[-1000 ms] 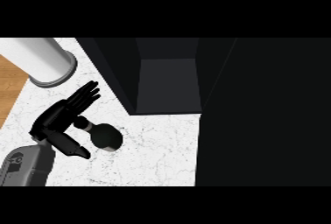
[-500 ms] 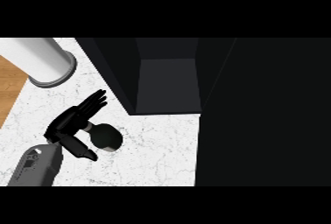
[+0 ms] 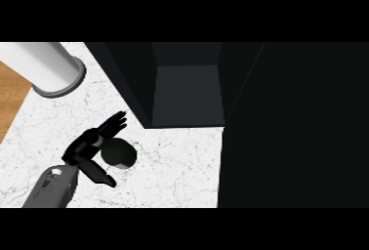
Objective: Pick up the wine, place it into the cabinet and close the cabinet
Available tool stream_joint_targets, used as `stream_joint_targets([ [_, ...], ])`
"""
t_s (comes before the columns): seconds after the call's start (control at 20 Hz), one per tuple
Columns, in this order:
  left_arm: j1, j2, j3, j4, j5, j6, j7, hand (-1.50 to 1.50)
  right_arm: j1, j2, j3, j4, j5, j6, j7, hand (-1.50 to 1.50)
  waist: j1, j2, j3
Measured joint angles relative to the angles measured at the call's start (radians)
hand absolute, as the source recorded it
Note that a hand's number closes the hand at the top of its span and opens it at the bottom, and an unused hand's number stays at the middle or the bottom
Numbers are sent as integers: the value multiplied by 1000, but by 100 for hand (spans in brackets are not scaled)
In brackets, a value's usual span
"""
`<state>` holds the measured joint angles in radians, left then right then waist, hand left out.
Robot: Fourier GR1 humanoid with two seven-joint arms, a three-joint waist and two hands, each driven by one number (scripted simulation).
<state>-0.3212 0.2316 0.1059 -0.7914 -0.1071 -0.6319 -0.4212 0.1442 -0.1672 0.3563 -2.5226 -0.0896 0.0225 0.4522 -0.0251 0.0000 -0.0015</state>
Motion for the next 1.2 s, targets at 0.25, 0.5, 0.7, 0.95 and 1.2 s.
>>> stream_joint_targets([
  [0.25, -13, -23, 13, 93, 3, 21, -51, -150, 30, -1, 24, 1, 5, 3, -31, -150, -1, 0, 0],
  [0.5, -40, -35, 39, 173, 30, 20, -58, -150, 15, -13, -5, 0, 4, 2, -19, -150, 0, 0, 0],
  [0.7, -69, -50, 74, 241, 72, 11, -57, -150, 4, -6, 13, 0, 7, -13, -5, -150, -3, 1, 0],
  [0.95, -99, -51, 98, 284, 113, -18, -35, -150, 1, -15, -4, -2, 5, -13, 3, -150, 0, 0, 0],
  [1.2, -105, -73, 91, 301, 122, -22, -28, -150, 22, -21, -13, -2, 4, -2, -18, -150, 1, -2, 1],
])
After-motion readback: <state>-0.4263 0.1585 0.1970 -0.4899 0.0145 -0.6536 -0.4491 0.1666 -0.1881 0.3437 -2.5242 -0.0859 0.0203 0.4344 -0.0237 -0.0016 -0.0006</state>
